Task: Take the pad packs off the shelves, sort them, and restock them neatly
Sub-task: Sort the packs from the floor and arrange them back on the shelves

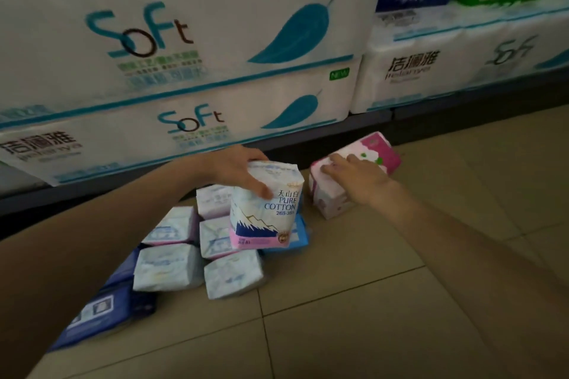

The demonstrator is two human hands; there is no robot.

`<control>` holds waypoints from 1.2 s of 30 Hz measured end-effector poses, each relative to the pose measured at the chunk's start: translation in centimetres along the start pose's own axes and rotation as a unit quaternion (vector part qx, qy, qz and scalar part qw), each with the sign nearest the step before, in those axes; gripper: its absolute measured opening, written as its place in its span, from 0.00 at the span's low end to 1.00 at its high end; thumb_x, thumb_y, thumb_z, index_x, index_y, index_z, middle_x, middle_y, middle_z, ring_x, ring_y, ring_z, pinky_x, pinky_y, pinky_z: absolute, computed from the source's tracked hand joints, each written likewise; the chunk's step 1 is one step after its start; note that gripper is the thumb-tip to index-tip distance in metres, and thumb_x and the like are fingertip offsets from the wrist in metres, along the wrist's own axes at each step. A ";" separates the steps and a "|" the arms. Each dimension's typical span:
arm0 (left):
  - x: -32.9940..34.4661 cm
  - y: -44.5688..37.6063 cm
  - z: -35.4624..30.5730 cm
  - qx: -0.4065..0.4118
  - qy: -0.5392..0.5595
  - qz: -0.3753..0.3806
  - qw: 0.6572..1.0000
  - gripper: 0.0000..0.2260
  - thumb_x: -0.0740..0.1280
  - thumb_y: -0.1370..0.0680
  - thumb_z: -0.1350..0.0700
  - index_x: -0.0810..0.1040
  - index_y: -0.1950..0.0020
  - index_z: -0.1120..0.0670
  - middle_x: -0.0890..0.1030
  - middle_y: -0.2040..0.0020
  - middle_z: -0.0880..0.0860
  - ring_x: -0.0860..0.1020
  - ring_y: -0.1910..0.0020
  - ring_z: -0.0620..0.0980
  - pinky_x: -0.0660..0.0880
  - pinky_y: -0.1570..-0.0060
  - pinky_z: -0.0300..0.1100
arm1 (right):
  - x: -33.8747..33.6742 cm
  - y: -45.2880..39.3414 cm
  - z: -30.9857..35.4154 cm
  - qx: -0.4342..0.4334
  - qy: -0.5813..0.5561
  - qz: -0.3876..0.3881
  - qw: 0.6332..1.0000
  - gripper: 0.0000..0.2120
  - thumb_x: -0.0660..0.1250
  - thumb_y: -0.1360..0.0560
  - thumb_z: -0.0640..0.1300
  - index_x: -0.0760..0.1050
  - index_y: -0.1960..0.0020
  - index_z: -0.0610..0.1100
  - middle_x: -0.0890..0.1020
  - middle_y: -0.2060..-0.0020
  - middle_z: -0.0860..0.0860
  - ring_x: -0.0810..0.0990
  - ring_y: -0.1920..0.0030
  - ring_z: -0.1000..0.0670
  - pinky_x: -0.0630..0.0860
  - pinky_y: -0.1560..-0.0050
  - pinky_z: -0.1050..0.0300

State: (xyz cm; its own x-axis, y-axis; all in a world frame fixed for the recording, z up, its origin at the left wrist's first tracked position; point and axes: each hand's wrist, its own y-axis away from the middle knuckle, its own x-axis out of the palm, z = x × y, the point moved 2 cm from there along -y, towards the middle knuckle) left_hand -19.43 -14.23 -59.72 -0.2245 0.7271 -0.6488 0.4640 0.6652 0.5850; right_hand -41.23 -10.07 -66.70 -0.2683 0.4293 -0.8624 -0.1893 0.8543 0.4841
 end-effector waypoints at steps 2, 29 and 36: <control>0.3 -0.2 0.1 -0.017 0.023 0.009 1.000 0.24 0.74 0.31 0.49 0.71 0.37 0.49 0.76 0.43 0.48 0.75 0.44 0.48 0.71 0.40 0.43 | -0.5 -0.3 -0.5 0.017 -0.102 -0.007 0.995 0.30 0.64 0.24 0.39 0.57 0.26 0.49 0.65 0.30 0.45 0.68 0.34 0.42 0.71 0.38 0.45; 5.9 16.8 23.1 -0.095 -0.312 0.091 0.941 0.29 0.60 0.20 0.50 0.50 0.23 0.49 0.52 0.22 0.49 0.53 0.24 0.51 0.59 0.31 0.46 | -2.8 3.7 29.6 -0.296 -0.187 -0.065 0.934 0.28 0.72 0.30 0.52 0.63 0.36 0.48 0.69 0.39 0.50 0.68 0.40 0.48 0.68 0.45 0.53; 5.0 17.6 24.6 -0.066 -0.371 0.026 0.926 0.24 0.59 0.20 0.51 0.57 0.25 0.49 0.58 0.24 0.50 0.59 0.26 0.51 0.61 0.31 0.49 | 0.0 1.6 30.9 -0.229 0.044 -0.158 0.960 0.29 0.66 0.27 0.53 0.61 0.30 0.46 0.63 0.33 0.43 0.61 0.34 0.42 0.58 0.34 0.46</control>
State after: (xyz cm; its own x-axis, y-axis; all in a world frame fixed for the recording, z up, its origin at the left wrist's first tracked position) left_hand 8.66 -3.06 -64.68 0.4685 0.4744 -0.7453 0.3376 0.6835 0.6472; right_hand -12.37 0.40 -70.51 -0.2042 0.1268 -0.9707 -0.6643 0.7104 0.2326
